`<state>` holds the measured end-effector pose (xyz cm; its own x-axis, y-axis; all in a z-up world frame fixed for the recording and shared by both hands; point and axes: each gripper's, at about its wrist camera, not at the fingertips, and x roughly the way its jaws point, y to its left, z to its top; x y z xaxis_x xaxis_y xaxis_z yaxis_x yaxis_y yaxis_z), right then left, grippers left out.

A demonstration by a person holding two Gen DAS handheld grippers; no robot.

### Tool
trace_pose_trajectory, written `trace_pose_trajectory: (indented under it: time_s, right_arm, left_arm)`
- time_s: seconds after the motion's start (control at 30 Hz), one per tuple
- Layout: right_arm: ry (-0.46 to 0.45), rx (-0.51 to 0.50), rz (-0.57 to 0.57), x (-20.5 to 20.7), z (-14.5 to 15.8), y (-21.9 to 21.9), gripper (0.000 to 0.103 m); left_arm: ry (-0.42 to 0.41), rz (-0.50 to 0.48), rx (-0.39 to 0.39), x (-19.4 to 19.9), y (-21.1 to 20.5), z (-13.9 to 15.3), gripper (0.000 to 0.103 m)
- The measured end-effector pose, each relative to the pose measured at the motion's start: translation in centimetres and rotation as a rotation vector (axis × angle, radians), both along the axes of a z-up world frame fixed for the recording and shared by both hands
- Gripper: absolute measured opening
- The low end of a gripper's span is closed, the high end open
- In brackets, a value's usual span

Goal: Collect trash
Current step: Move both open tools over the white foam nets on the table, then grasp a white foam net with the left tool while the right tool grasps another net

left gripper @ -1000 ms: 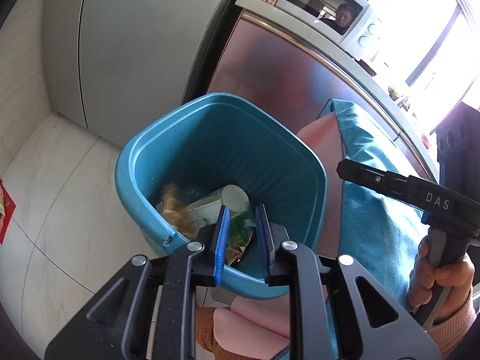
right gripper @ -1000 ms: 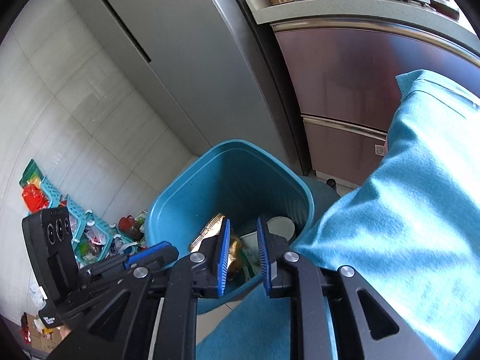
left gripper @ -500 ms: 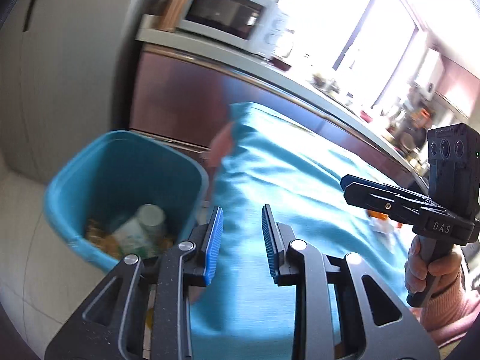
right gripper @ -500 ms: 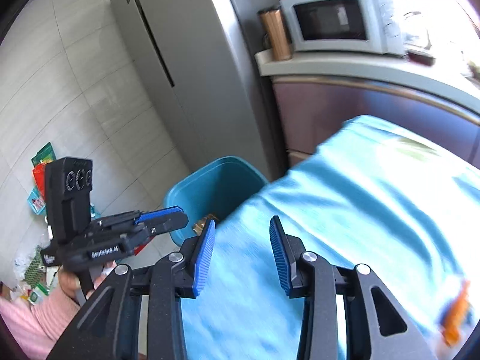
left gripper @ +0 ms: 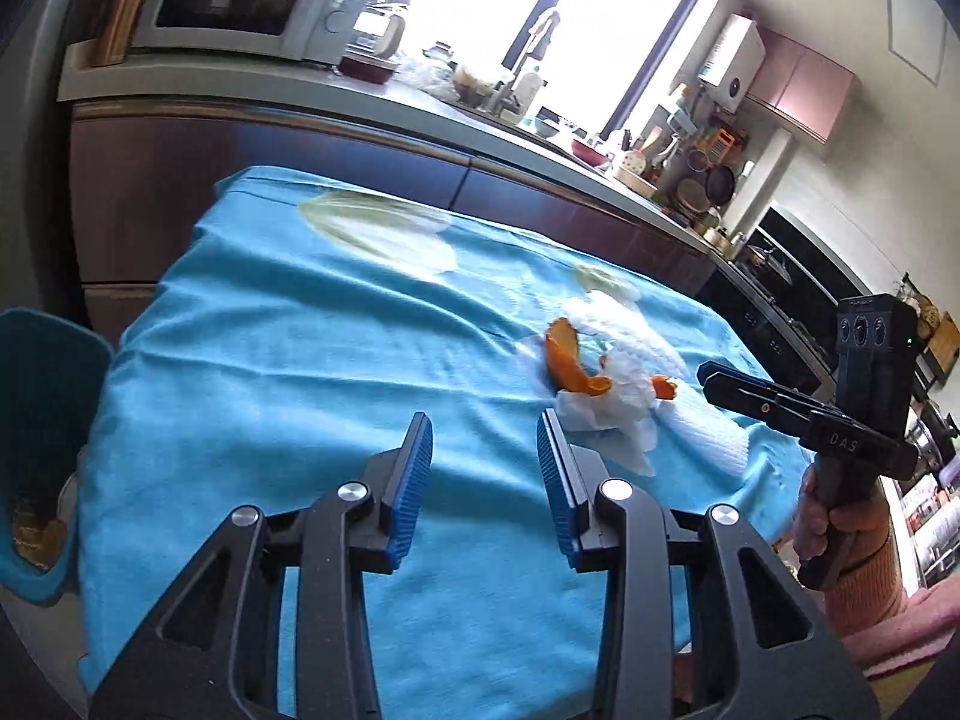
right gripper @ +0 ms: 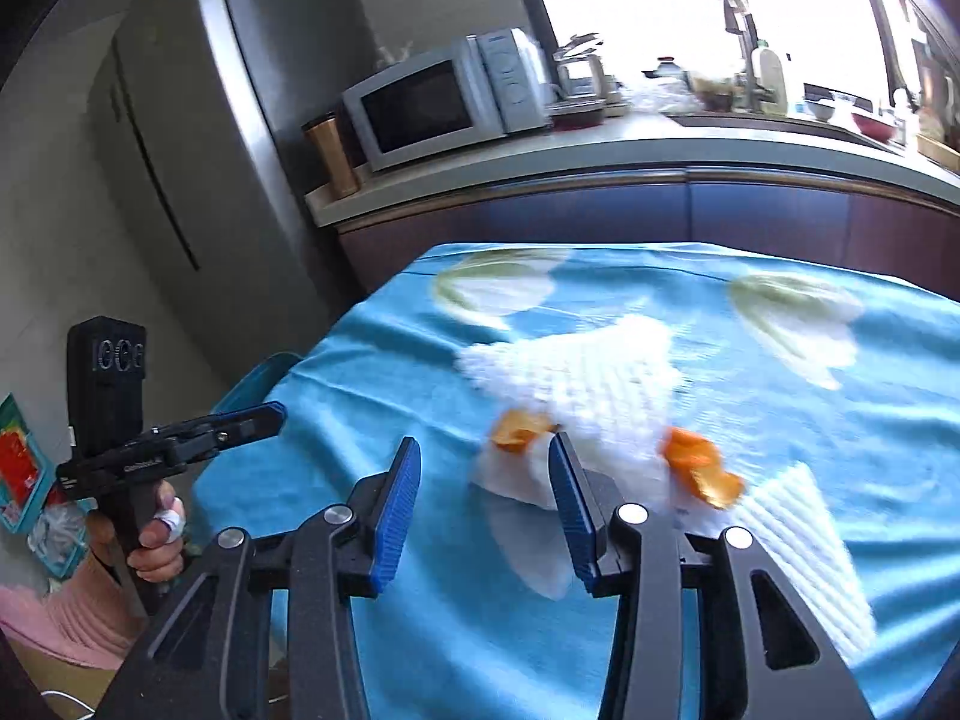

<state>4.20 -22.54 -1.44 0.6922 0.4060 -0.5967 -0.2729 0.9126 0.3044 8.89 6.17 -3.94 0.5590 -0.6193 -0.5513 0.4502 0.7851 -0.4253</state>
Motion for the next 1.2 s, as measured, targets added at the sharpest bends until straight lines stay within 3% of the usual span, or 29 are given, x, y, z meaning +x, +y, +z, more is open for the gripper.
trace_pose_trajectory:
  time_s: [0.17, 0.4, 0.6, 0.9, 1.0, 1.03, 1.1, 1.17, 1.2]
  right_arm:
    - [0.021, -0.026, -0.168, -0.8, -1.4, -5.6, 0.05]
    - [0.068, -0.041, -0.295, -1.3, -3.6, -10.4, 0.06]
    - [0.116, 0.004, -0.286, -1.4, -5.5, -12.3, 0.066]
    - [0.16, 0.06, -0.245, -1.6, -7.1, -12.7, 0.064]
    - [0.164, 0.072, -0.233, -1.9, -7.2, -12.9, 0.048]
    - [0.165, 0.078, -0.232, -1.9, -7.3, -13.0, 0.046]
    - [0.168, 0.095, -0.227, -2.2, -7.3, -13.3, 0.032]
    - [0.171, 0.111, -0.223, -2.4, -7.3, -13.5, 0.025]
    - [0.172, 0.118, -0.223, -2.5, -7.3, -13.6, 0.019]
  left_arm:
    - [-0.005, -0.097, -0.013, 1.2, -4.9, 0.8, 0.046]
    - [0.043, -0.193, -0.025, 2.9, -10.6, 0.9, 0.053]
    - [0.109, -0.243, -0.057, 4.5, -13.6, 0.0, 0.057]
    - [0.229, -0.212, -0.136, 7.4, -15.1, -1.8, 0.059]
    - [0.261, -0.207, -0.164, 8.2, -15.2, -2.6, 0.046]
    - [0.267, -0.206, -0.17, 8.3, -15.2, -2.6, 0.038]
    - [0.276, -0.208, -0.182, 8.4, -15.3, -3.0, 0.026]
    - [0.269, -0.212, -0.186, 8.3, -15.4, -3.0, 0.007]
    - [0.26, -0.209, -0.182, 8.2, -15.4, -3.0, 0.007]
